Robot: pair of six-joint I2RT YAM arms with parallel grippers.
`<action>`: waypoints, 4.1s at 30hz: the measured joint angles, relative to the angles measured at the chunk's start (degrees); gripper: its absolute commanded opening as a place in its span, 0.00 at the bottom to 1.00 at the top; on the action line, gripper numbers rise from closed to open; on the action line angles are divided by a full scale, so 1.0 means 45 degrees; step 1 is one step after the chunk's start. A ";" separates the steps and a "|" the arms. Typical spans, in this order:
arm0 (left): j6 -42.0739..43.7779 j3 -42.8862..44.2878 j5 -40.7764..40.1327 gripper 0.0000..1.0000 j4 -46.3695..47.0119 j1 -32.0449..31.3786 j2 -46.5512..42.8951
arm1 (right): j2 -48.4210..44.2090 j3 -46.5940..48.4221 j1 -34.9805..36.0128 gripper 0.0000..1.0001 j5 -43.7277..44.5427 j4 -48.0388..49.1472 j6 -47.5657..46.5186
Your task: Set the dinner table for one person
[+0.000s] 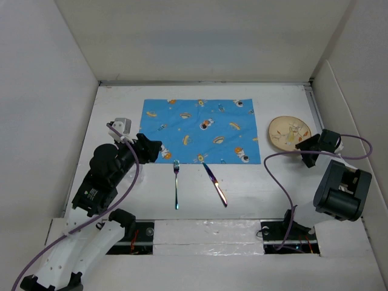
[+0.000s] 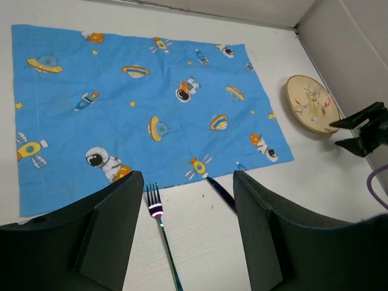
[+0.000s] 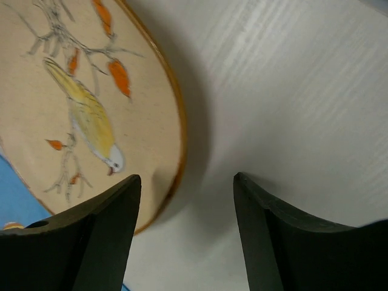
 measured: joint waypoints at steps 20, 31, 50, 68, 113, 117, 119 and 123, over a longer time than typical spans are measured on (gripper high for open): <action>0.0398 -0.0015 -0.0777 0.58 -0.0024 0.0000 -0.1389 | 0.2317 0.1792 0.0442 0.00 -0.1039 0.0068 0.3070; 0.0398 -0.0015 -0.1282 0.57 -0.0015 0.0000 -0.1428 | -0.0549 0.0471 0.0520 0.00 -0.1253 0.1219 0.3371; 0.0321 -0.0015 -0.2215 0.65 -0.0199 0.0000 -0.0457 | 0.3405 0.5668 0.9102 0.00 -0.5887 0.4624 0.2545; 0.0233 -0.0019 -0.2671 0.66 -0.0243 0.0165 -0.0301 | 0.6596 0.7145 0.9544 0.00 -0.6052 0.2739 0.1724; -0.1200 -0.0534 -0.6829 0.49 -0.0248 0.0398 -0.5620 | 0.6460 1.4275 1.9390 0.46 0.0903 -0.2220 -0.4507; -0.1472 -0.0656 -0.7698 0.53 -0.0068 0.0408 -0.7038 | 0.9141 1.7520 2.0167 0.47 0.1355 -0.3682 -0.4857; -0.1520 -0.0656 -0.7878 0.53 0.0126 0.0437 -0.7004 | 1.0278 1.8685 2.0235 0.46 0.1642 -0.4381 -0.4954; -0.1535 -0.0787 -0.7956 0.54 0.0097 0.0452 -0.7028 | 1.1880 1.9963 2.0191 0.46 0.2229 -0.5586 -0.4983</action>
